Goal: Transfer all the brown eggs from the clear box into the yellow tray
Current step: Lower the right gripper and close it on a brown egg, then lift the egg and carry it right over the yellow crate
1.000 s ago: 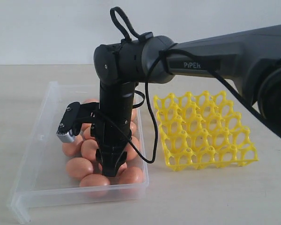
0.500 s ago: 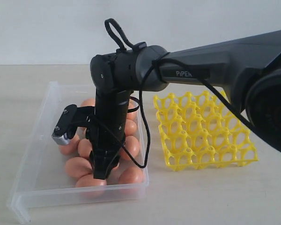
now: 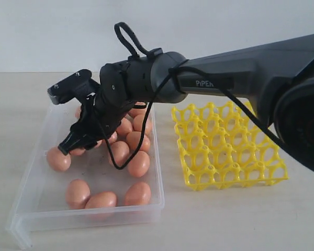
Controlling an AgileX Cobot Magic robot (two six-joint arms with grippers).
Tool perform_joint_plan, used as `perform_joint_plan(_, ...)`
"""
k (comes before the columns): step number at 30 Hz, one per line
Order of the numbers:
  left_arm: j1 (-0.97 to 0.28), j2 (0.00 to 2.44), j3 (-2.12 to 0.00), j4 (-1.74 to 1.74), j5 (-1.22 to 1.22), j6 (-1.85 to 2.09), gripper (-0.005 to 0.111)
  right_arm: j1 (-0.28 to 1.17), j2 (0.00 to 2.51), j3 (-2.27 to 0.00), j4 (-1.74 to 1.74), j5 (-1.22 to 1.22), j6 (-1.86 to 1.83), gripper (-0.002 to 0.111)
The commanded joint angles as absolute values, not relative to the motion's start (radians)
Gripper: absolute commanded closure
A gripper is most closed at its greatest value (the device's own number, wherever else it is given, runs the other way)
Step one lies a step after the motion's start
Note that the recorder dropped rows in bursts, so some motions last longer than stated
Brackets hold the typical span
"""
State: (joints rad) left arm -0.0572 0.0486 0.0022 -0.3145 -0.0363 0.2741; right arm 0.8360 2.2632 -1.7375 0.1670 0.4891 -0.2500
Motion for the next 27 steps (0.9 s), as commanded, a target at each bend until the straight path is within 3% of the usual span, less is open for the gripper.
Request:
perform_joint_plan(1, -0.060, 0.053, 0.000, -0.319, -0.052, 0.279, 0.103, 0.835, 2.226, -1.660, 0.099, 0.226, -0.096, 0.109)
perform_joint_plan(12, -0.060, 0.053, 0.000, -0.319, -0.052, 0.279, 0.103, 0.837, 2.193, -1.088, 0.195, -1.221, 0.060, 0.109)
perform_joint_plan(20, -0.060, 0.053, 0.000, -0.319, -0.052, 0.279, 0.103, 0.694, 2.097, -0.900, 0.104, -1.221, 0.129, 0.109)
perform_joint_plan(27, -0.060, 0.053, 0.000, -0.319, -0.052, 0.279, 0.103, 0.316, 2.068, -0.961, -0.628, -1.105, 0.585, 0.109)
